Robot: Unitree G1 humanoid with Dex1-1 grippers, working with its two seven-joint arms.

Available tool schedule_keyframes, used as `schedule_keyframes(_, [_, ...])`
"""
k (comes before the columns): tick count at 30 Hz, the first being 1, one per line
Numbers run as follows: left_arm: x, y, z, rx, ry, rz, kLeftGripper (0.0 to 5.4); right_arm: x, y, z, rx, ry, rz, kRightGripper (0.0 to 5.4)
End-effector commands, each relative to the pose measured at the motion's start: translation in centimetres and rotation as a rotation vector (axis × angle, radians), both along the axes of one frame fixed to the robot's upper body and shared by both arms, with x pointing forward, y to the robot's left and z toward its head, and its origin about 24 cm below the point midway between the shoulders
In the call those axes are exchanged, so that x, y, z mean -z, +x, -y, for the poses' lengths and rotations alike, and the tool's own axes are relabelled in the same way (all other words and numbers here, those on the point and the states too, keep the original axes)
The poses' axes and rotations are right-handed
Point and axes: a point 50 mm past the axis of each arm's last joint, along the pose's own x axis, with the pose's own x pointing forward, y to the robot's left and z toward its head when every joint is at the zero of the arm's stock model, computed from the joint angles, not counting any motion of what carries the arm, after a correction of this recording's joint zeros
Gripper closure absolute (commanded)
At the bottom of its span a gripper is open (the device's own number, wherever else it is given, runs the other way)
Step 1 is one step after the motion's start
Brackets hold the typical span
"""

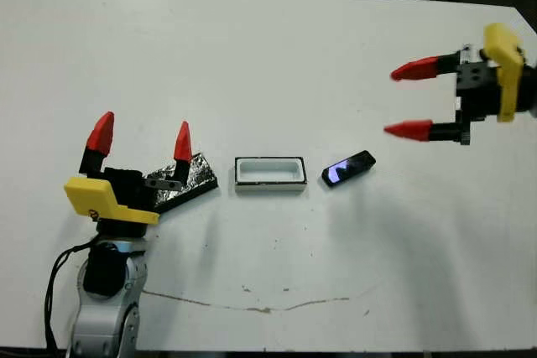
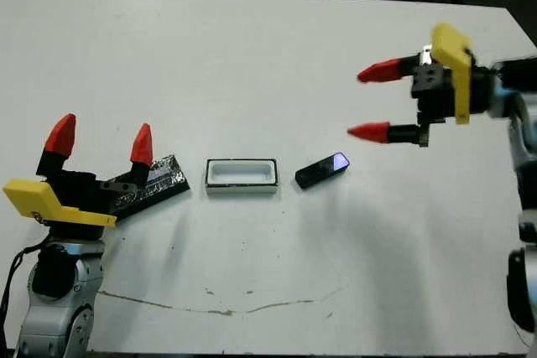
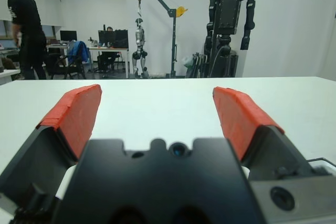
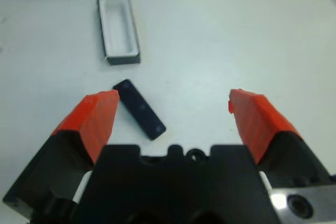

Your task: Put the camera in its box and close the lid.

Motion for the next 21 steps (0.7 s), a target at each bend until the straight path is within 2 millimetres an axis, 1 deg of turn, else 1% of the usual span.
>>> schedule_keyframes(1, [0.3,-0.1,-0.1,-0.013,0.010,-0.017,0.00,1.1,0.7,-1.0,-0.037,-0.112,-0.059,0.01])
schedule_keyframes(6, [0.3,-0.2,-0.1,-0.017,0.003,-0.019,0.00,2.7,1.2,-2.1,-0.100,-0.183,-0.091,0.01])
schedule_keyframes(11, [0.3,-0.2,-0.1,-0.017,0.007,-0.024,0.00,3.8,1.4,-2.8,-0.137,-0.265,-0.107,0.01])
schedule_keyframes(17, [0.3,-0.1,0.0,-0.018,0.010,-0.023,0.00,5.2,1.6,-3.5,-0.147,-0.281,-0.153,0.01])
schedule_keyframes(21, [0.3,-0.1,0.1,-0.015,0.012,-0.025,0.00,5.6,1.6,-3.7,-0.157,-0.309,-0.153,0.01])
